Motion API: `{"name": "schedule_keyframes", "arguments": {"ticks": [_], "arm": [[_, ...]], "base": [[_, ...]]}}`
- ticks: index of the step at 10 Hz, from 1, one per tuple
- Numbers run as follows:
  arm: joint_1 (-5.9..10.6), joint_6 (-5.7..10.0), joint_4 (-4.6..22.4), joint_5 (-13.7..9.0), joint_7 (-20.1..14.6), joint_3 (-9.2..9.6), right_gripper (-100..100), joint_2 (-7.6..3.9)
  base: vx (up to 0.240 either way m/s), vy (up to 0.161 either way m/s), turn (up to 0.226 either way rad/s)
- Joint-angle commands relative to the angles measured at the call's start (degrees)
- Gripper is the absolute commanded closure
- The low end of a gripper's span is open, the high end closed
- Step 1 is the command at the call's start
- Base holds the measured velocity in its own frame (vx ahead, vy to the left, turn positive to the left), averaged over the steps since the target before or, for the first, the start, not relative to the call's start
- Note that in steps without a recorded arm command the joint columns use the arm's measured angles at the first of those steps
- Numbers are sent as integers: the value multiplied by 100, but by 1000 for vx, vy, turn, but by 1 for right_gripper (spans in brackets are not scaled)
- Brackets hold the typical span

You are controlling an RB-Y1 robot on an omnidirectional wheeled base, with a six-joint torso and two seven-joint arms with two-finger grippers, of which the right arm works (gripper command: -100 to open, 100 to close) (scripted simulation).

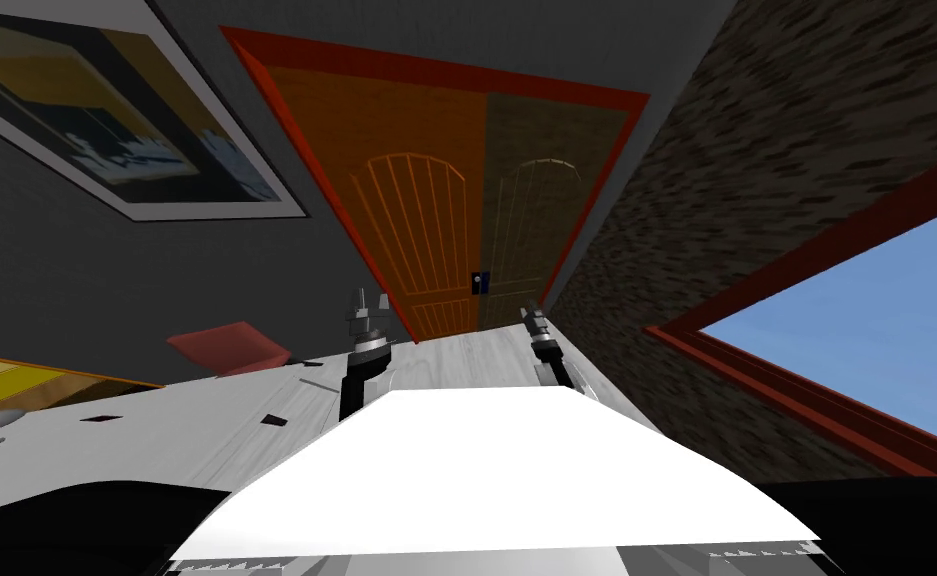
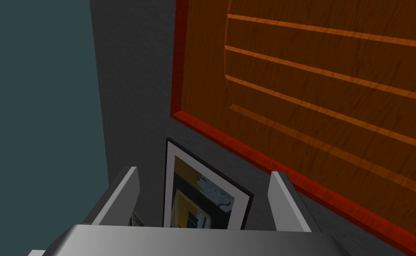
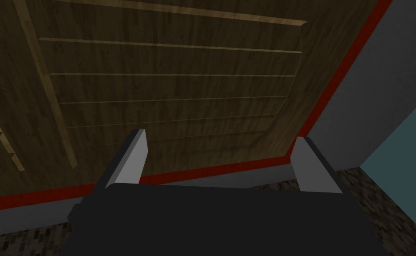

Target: Pull the door open

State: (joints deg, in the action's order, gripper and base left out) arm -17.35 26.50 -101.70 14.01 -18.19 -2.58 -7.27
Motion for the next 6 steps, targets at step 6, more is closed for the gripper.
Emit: {"name": "schedule_keyframes", "arguments": {"ticks": [6], "arm": [[270, -268, 726, 213, -392, -1, -100, -112]], "base": [[142, 3, 52]]}}
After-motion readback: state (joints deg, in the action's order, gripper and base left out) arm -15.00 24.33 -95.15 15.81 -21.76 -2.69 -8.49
